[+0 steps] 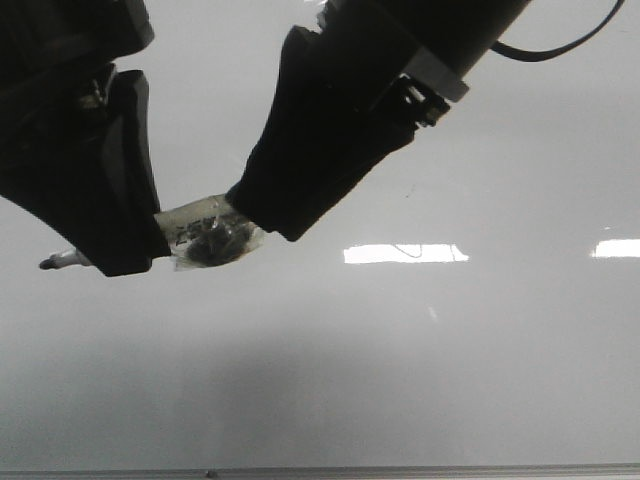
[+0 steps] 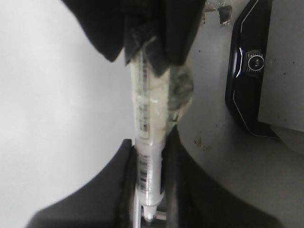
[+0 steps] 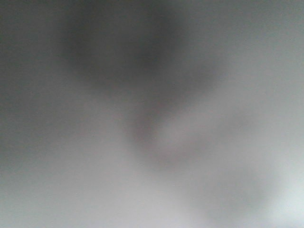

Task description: Write number 5 on whiteboard

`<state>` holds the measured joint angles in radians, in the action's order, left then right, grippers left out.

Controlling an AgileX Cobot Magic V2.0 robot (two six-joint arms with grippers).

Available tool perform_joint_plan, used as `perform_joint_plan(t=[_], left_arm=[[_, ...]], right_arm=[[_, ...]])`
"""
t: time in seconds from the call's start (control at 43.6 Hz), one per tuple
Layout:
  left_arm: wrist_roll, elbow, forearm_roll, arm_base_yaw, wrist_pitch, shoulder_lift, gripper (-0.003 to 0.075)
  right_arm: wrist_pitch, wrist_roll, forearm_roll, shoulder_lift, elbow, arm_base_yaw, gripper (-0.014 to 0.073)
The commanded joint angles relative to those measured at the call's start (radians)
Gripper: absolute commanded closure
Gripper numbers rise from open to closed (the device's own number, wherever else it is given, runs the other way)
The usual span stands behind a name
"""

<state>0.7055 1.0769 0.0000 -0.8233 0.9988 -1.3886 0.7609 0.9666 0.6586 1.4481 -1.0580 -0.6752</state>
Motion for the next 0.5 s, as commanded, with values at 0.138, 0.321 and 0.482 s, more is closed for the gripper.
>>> perform_joint_plan(t=[0.138,0.321,0.482], left_arm=[[-0.047,0.035,-0.032,-0.006,-0.100,0.036,0.0313],[-0.047,0.035,-0.039,-0.006,-0.112,0.036,0.0132],[-0.047,0.035,-0.040,-0.006,-0.106,0.036,0.0134]], right_arm=[[0.030,0.004,0.020,-0.102,0.026,0.108,0.0656],[-0.003,-0.009,0.020,-0.242,0.148,0.203,0.0656],[-0.050,-0.047,0.020,-0.363,0.245,0.345,0.0656]])
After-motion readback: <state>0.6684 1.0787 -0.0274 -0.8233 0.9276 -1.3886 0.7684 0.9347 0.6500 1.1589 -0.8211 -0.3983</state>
